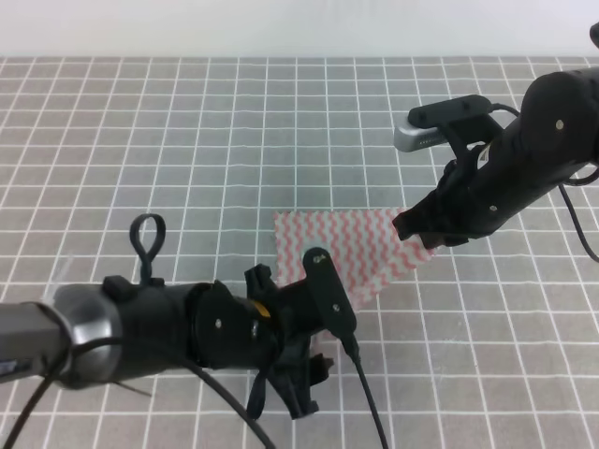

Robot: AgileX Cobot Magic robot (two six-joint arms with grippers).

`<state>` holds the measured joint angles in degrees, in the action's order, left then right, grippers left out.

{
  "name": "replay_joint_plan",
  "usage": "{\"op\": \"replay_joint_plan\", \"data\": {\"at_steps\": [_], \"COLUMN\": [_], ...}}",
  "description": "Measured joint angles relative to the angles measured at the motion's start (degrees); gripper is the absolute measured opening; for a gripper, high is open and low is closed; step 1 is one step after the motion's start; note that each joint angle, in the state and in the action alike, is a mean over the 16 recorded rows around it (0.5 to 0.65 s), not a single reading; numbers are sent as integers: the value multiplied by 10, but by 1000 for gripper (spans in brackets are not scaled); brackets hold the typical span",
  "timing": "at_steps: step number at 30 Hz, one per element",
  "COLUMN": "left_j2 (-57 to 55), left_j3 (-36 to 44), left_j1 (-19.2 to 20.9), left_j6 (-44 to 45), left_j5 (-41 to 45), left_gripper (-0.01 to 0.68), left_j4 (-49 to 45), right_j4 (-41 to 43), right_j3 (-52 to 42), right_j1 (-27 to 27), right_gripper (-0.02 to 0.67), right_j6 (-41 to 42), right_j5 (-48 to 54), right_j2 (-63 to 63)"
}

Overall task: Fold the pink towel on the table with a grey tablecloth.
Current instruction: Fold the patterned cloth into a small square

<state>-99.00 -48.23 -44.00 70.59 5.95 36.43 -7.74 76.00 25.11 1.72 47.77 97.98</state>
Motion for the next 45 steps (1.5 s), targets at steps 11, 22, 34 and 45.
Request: {"op": "replay_joint_plan", "data": {"at_steps": [11,22,34,45], "left_j2": [-13,-5,-3,-14], "left_j3": [0,0,-6,-46], "left_j1": [6,10,20,32], "left_j6": [-22,-23,-23,-22], "left_j5": [-12,-58,-77,-50], "left_gripper": [17,0,0,0], "left_j4": [-3,-3,-1,-3], "right_j4": [7,18,40,60], "right_j3": [0,0,-3,-7], "right_j1": [0,0,0,0], "right_gripper": [-2,-2,-2,-2], "right_j6": [0,0,0,0], "right_j5": [8,29,66,80], "right_j2": [2,2,5,24]}}
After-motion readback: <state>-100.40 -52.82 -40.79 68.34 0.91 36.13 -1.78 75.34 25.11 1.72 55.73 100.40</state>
